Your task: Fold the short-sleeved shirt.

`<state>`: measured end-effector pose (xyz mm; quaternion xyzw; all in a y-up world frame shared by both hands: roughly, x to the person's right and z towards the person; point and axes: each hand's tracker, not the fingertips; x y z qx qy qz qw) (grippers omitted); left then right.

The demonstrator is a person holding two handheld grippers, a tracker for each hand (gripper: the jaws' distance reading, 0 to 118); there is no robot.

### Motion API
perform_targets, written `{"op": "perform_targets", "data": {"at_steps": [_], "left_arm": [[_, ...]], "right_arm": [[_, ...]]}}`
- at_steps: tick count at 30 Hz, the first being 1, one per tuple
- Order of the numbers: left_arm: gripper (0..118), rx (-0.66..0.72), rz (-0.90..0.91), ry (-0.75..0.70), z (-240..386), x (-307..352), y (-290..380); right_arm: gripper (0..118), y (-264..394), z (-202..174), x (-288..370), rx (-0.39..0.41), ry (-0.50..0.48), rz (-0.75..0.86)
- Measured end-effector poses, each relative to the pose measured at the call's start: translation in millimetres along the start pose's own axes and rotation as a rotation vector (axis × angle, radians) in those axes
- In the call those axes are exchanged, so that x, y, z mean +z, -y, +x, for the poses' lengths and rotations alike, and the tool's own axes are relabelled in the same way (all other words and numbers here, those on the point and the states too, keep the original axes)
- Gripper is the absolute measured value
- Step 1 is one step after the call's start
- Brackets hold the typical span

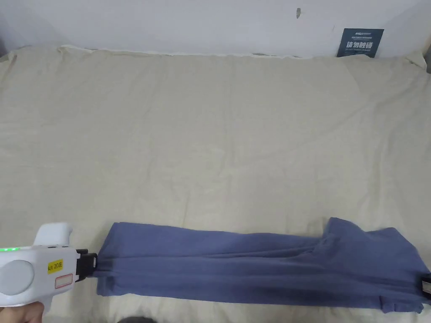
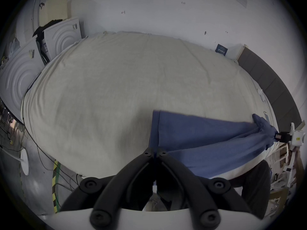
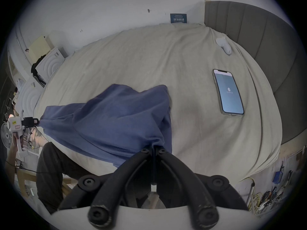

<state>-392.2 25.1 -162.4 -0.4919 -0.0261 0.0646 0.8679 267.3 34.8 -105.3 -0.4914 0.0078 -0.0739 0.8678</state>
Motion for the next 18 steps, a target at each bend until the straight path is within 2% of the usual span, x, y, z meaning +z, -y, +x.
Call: {"op": "perform_targets", "data": {"at_steps": [7, 8, 9, 10, 11, 12, 13, 14, 16, 18], "left_arm": [[1, -0.008, -0.062, -0.016, -2, -25, 15], [2, -0.016, -0.062, -0.023, -2, -28, 16], [5, -0.016, -0.063, -0.032, -3, -32, 16], [28, -0.011, -0.061, -0.039, -4, -37, 16], [52, -0.003, -0.055, -0.053, -5, -39, 17], [76, -0.014, -0.062, -0.125, -5, -40, 17], [76, -0.029, -0.066, -0.188, -6, -40, 16], [84, -0.048, -0.055, -0.217, -9, -38, 17], [116, -0.030, -0.054, -0.201, -17, -27, 17], [118, 0.004, -0.005, -0.176, -22, -4, 14]], "right_arm": [[3, 2, 7, -12, -0.023, 0.017, -0.024], [6, 3, 5, -14, -0.014, 0.022, -0.029], [15, 3, 4, -15, 0.000, 0.030, -0.039], [42, 4, 2, -17, 0.017, 0.054, -0.048], [64, 6, 0, -17, 0.029, 0.101, -0.052], [77, 6, -2, -18, 0.053, 0.154, -0.081], [82, 7, -4, -18, 0.066, 0.217, -0.098], [82, 7, -3, -15, 0.074, 0.271, -0.092], [92, 6, 2, 0, 0.041, 0.229, -0.065], [92, 1, -1, 21, -0.014, 0.211, -0.028]]}}
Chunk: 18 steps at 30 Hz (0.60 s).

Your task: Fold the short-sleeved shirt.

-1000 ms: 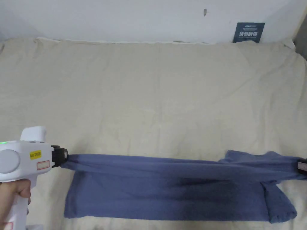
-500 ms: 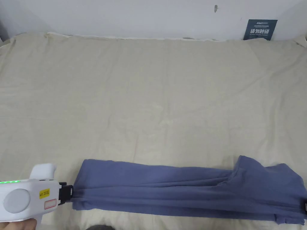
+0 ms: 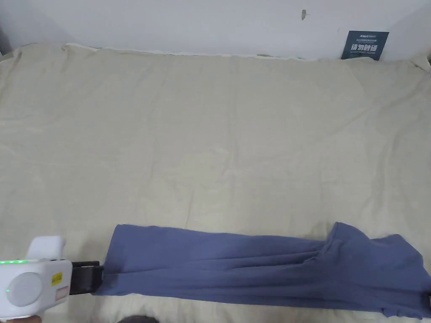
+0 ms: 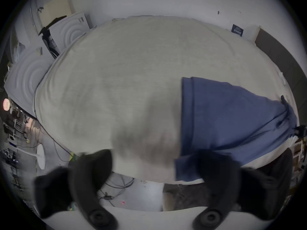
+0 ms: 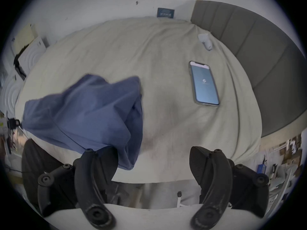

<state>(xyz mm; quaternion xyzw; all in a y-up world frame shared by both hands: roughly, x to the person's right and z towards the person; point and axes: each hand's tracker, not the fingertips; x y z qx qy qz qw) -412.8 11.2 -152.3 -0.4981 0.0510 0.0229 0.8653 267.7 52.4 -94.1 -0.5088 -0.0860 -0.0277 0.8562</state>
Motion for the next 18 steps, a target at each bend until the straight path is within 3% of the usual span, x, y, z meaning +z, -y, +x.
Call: {"op": "perform_targets", "data": {"at_steps": [3, 4, 5, 6, 7, 9, 12, 16, 18], "left_arm": [[117, 0.021, 0.012, 0.045, -3, 17, -10], [97, 0.042, 0.011, 0.099, -2, 25, -13], [56, 0.040, 0.036, 0.171, -2, 30, -16], [0, 0.055, 0.040, 0.183, -1, 30, -18], [0, 0.091, 0.105, 0.189, 2, 31, -20], [0, 0.035, 0.040, 0.203, 9, 31, -23], [0, 0.112, -0.005, 0.283, 1, 15, -32], [0, 0.098, -0.021, 0.312, -14, -4, -42], [0, 0.140, -0.067, 0.413, -26, -19, -49]], "right_arm": [[91, -7, -6, 24, -0.054, -0.041, 0.057], [73, -10, -12, 32, -0.072, -0.077, 0.080], [33, -10, -17, 38, -0.077, -0.132, 0.127], [0, -12, -23, 41, -0.097, -0.142, 0.148], [0, -8, -32, 43, -0.118, -0.106, 0.185], [0, -9, -48, 44, -0.079, -0.152, 0.172], [0, -5, -72, 40, -0.063, -0.157, 0.169], [0, 0, -91, 35, -0.064, -0.198, 0.152], [0, -1, -97, 35, -0.067, -0.209, 0.137]]}}
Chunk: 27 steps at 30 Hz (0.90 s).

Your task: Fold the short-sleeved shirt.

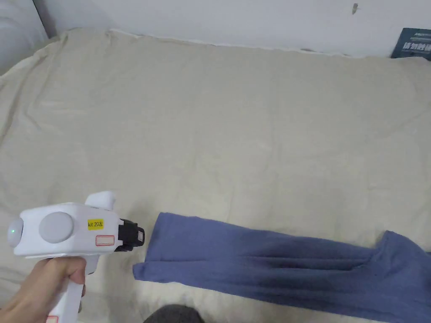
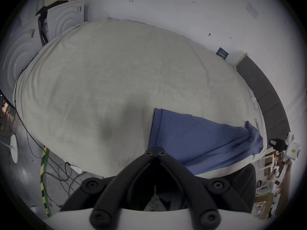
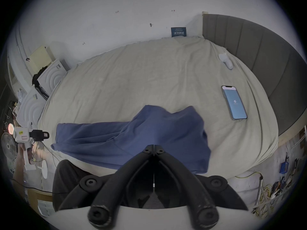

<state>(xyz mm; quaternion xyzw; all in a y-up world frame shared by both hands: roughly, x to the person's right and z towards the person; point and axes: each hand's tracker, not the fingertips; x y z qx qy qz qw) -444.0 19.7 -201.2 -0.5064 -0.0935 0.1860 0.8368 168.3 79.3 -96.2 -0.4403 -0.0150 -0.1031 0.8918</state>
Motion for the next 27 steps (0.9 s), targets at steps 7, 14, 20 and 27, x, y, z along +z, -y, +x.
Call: {"op": "perform_targets", "data": {"at_steps": [7, 14, 20, 27], "left_arm": [[102, 0.004, -0.042, 0.151, -24, -27, -19], [115, 0.095, -0.102, 0.392, -33, -60, -28], [109, 0.191, -0.261, 0.629, -41, -85, -21], [108, 0.164, -0.280, 0.695, -16, -100, -16]], "right_arm": [[0, 3, -15, -13, -0.023, 0.006, -0.050], [0, -3, -18, -19, -0.011, 0.035, -0.076], [0, -12, -21, -17, 0.000, 0.048, -0.070], [0, -6, -24, -21, -0.003, 0.035, -0.084]]}}
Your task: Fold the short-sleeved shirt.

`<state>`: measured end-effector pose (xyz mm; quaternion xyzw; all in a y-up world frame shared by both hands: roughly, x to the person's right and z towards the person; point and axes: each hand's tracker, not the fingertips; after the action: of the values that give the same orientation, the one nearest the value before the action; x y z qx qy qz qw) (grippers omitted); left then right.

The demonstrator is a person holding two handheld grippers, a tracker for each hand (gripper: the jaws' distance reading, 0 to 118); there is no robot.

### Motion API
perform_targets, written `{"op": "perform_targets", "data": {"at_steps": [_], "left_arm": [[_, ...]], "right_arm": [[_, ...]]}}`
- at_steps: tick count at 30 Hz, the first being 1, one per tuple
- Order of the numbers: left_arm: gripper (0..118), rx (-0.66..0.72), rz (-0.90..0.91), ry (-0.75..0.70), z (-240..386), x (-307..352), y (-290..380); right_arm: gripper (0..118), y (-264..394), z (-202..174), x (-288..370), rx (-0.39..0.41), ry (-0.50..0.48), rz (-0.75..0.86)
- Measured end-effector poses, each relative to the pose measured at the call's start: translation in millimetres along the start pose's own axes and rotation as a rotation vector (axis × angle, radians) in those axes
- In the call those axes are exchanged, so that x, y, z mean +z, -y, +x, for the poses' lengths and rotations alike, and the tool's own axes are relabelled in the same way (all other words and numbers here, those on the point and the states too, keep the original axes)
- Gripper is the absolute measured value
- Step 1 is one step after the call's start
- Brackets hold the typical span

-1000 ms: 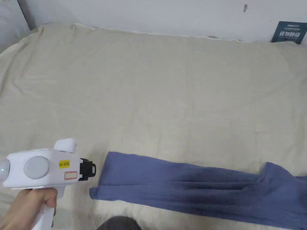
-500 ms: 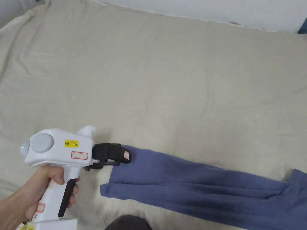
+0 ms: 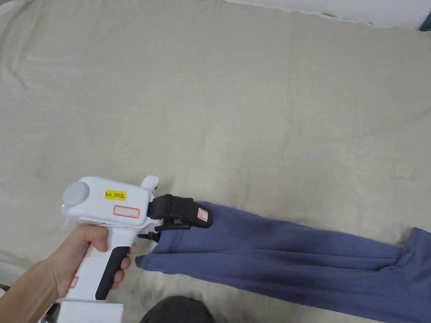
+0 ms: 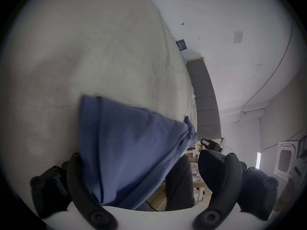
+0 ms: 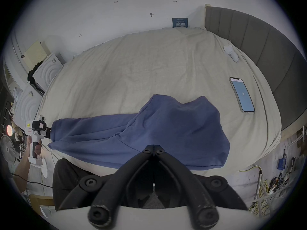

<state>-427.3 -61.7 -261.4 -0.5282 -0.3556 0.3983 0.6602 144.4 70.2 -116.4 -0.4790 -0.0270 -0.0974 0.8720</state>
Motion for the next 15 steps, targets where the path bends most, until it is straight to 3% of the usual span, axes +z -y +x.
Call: {"op": "perform_targets", "data": {"at_steps": [1, 2, 3, 4, 5, 6, 9, 15], "left_arm": [[92, -0.004, 0.000, -0.003, 1, 3, 2], [58, -0.020, 0.020, -0.040, 2, 8, 5], [6, -0.052, 0.056, -0.119, 2, 15, -1], [4, -0.065, 0.067, -0.191, 1, 16, 0], [4, -0.061, 0.083, -0.384, -11, 25, 3], [4, -0.001, 0.060, -0.161, -13, 27, 5], [4, -0.064, 0.100, -0.253, 9, 21, 10], [4, -0.026, 0.106, -0.327, 33, 41, -2]], "right_arm": [[0, 1, -1, -1, -0.006, -0.005, -0.004], [0, 2, -1, -2, -0.009, -0.011, -0.008], [0, 4, -1, -2, -0.009, -0.018, -0.009], [0, 4, -3, -2, -0.009, -0.025, -0.009], [0, 4, -4, -2, -0.007, -0.031, -0.010], [0, 4, -4, -2, -0.004, -0.035, -0.009], [0, 2, -7, 2, -0.004, -0.045, 0.003], [0, -4, -11, 18, 0.005, -0.080, 0.047]]}}
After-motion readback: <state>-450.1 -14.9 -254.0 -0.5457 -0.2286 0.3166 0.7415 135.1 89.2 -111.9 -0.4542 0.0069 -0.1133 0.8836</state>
